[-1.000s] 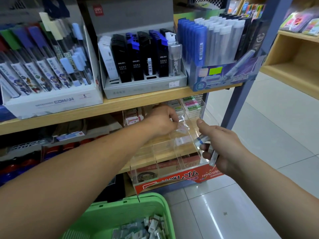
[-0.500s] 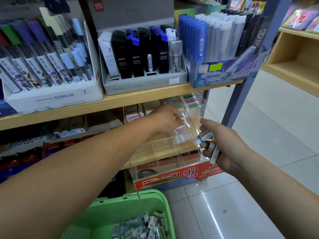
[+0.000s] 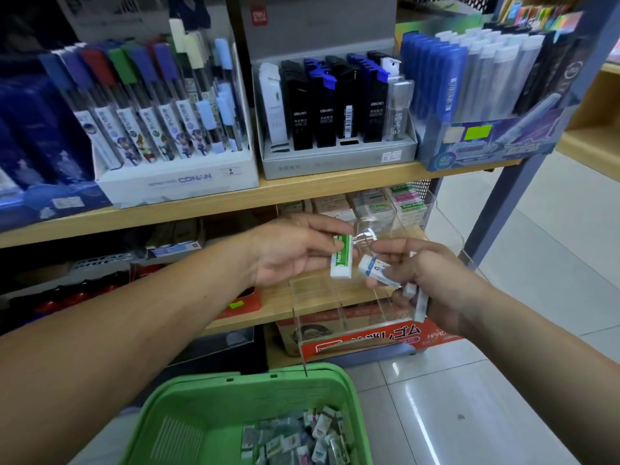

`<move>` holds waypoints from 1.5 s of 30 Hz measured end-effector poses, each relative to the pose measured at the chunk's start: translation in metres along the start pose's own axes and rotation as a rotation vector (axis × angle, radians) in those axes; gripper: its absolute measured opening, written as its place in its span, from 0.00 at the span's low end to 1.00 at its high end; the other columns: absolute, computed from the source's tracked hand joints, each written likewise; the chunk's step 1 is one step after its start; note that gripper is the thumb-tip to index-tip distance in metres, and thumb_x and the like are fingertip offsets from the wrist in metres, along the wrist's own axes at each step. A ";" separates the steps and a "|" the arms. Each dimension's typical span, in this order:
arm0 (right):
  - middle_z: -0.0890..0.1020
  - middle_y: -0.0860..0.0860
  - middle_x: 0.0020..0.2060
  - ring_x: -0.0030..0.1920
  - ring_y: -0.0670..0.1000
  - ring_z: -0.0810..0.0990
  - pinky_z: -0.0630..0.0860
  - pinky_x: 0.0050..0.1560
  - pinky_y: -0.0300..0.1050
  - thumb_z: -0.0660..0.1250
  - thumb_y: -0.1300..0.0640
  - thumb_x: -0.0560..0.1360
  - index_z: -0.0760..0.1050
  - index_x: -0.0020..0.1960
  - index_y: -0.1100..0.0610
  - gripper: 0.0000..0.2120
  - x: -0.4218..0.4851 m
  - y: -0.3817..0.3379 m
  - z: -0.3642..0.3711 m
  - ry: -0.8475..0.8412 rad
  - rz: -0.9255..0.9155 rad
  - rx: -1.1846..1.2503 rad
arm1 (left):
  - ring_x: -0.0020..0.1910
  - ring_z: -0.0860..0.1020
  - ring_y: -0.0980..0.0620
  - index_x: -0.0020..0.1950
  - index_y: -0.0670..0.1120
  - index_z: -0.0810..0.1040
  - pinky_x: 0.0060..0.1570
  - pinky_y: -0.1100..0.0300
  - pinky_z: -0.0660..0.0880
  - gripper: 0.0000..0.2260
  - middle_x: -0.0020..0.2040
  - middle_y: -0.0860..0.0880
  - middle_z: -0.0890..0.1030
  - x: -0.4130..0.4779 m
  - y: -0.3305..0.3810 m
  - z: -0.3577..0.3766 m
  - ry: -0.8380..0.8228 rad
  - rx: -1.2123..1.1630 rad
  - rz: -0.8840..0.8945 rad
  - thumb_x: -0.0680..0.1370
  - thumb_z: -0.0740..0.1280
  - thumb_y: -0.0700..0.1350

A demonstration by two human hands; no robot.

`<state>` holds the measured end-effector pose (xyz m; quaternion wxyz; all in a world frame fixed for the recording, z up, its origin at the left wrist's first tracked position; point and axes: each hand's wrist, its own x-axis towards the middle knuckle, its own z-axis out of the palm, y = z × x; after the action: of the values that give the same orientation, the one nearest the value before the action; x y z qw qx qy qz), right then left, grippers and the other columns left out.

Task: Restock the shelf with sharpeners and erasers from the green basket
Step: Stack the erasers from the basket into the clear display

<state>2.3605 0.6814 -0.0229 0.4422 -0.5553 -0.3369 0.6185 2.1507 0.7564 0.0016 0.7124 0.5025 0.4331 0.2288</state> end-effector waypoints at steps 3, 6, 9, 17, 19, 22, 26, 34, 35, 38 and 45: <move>0.88 0.57 0.50 0.43 0.55 0.88 0.69 0.24 0.40 0.61 0.79 0.76 0.81 0.62 0.60 0.22 0.000 0.000 0.001 -0.007 -0.002 -0.002 | 0.60 0.84 0.46 0.67 0.39 0.79 0.60 0.55 0.81 0.17 0.60 0.40 0.85 -0.006 -0.002 -0.001 0.004 -0.009 0.006 0.81 0.64 0.29; 0.88 0.58 0.50 0.43 0.54 0.89 0.70 0.24 0.40 0.62 0.79 0.76 0.81 0.61 0.61 0.22 0.001 -0.002 0.004 -0.015 0.007 0.015 | 0.59 0.85 0.46 0.67 0.38 0.79 0.58 0.56 0.82 0.15 0.59 0.40 0.85 -0.014 -0.007 -0.003 0.016 0.007 0.003 0.81 0.66 0.32; 0.87 0.60 0.54 0.49 0.57 0.89 0.70 0.23 0.40 0.64 0.78 0.77 0.80 0.62 0.63 0.19 0.004 0.001 0.007 -0.010 0.024 0.006 | 0.55 0.86 0.44 0.66 0.39 0.77 0.52 0.52 0.84 0.12 0.56 0.39 0.86 -0.023 -0.014 -0.008 0.041 0.088 -0.025 0.83 0.66 0.36; 0.85 0.61 0.55 0.42 0.59 0.89 0.69 0.26 0.41 0.71 0.62 0.80 0.78 0.63 0.54 0.13 -0.001 0.010 0.010 -0.043 0.055 -0.176 | 0.47 0.85 0.51 0.65 0.54 0.74 0.42 0.59 0.83 0.10 0.57 0.43 0.79 -0.045 -0.033 -0.011 0.036 0.685 0.050 0.85 0.63 0.43; 0.86 0.60 0.51 0.37 0.57 0.88 0.68 0.26 0.41 0.72 0.63 0.80 0.79 0.63 0.54 0.13 -0.003 0.012 0.009 -0.035 0.056 -0.217 | 0.48 0.84 0.54 0.69 0.57 0.74 0.42 0.63 0.80 0.16 0.56 0.48 0.79 -0.046 -0.036 -0.011 0.041 0.787 0.046 0.83 0.67 0.42; 0.85 0.59 0.51 0.41 0.59 0.89 0.69 0.26 0.42 0.71 0.67 0.79 0.77 0.64 0.58 0.15 -0.006 0.011 0.005 -0.005 0.066 -0.228 | 0.47 0.82 0.57 0.65 0.54 0.77 0.45 0.64 0.79 0.17 0.52 0.52 0.82 -0.044 -0.041 -0.007 0.115 0.895 0.073 0.79 0.74 0.43; 0.84 0.62 0.55 0.44 0.63 0.89 0.73 0.27 0.42 0.70 0.72 0.77 0.76 0.64 0.64 0.17 -0.004 0.015 0.000 0.004 0.098 -0.229 | 0.41 0.84 0.59 0.46 0.51 0.85 0.43 0.64 0.81 0.05 0.42 0.53 0.86 -0.043 -0.044 -0.004 0.167 0.970 0.080 0.74 0.79 0.44; 0.83 0.57 0.29 0.21 0.49 0.74 0.72 0.29 0.42 0.77 0.69 0.72 0.85 0.50 0.60 0.09 -0.002 0.013 -0.005 0.060 -0.062 -0.615 | 0.37 0.82 0.59 0.38 0.49 0.86 0.42 0.56 0.84 0.06 0.35 0.55 0.85 -0.036 -0.067 0.007 0.226 1.038 0.033 0.74 0.79 0.44; 0.83 0.55 0.31 0.19 0.47 0.73 0.70 0.24 0.38 0.77 0.69 0.73 0.86 0.49 0.58 0.08 -0.001 0.013 -0.005 0.059 -0.096 -0.699 | 0.40 0.83 0.58 0.39 0.50 0.86 0.45 0.53 0.84 0.05 0.37 0.56 0.85 -0.036 -0.068 0.006 0.211 1.110 0.019 0.75 0.77 0.45; 0.85 0.44 0.43 0.31 0.41 0.79 0.71 0.29 0.32 0.77 0.65 0.73 0.87 0.45 0.51 0.09 0.005 0.014 -0.001 0.017 -0.215 -0.947 | 0.50 0.81 0.58 0.49 0.53 0.87 0.54 0.56 0.82 0.04 0.48 0.59 0.84 -0.035 -0.065 0.006 0.259 1.177 0.064 0.78 0.74 0.46; 0.84 0.40 0.48 0.53 0.47 0.82 0.82 0.57 0.49 0.74 0.57 0.75 0.87 0.46 0.43 0.09 0.024 0.020 0.011 -0.144 -0.191 -1.460 | 0.54 0.80 0.60 0.54 0.51 0.87 0.56 0.64 0.78 0.06 0.52 0.57 0.84 -0.041 -0.069 -0.007 0.273 0.991 0.119 0.79 0.72 0.44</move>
<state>2.3464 0.6961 -0.0488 -0.0111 -0.6344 -0.7377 0.2309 2.1157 0.7017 -0.0461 0.3115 0.7691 0.5491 0.0996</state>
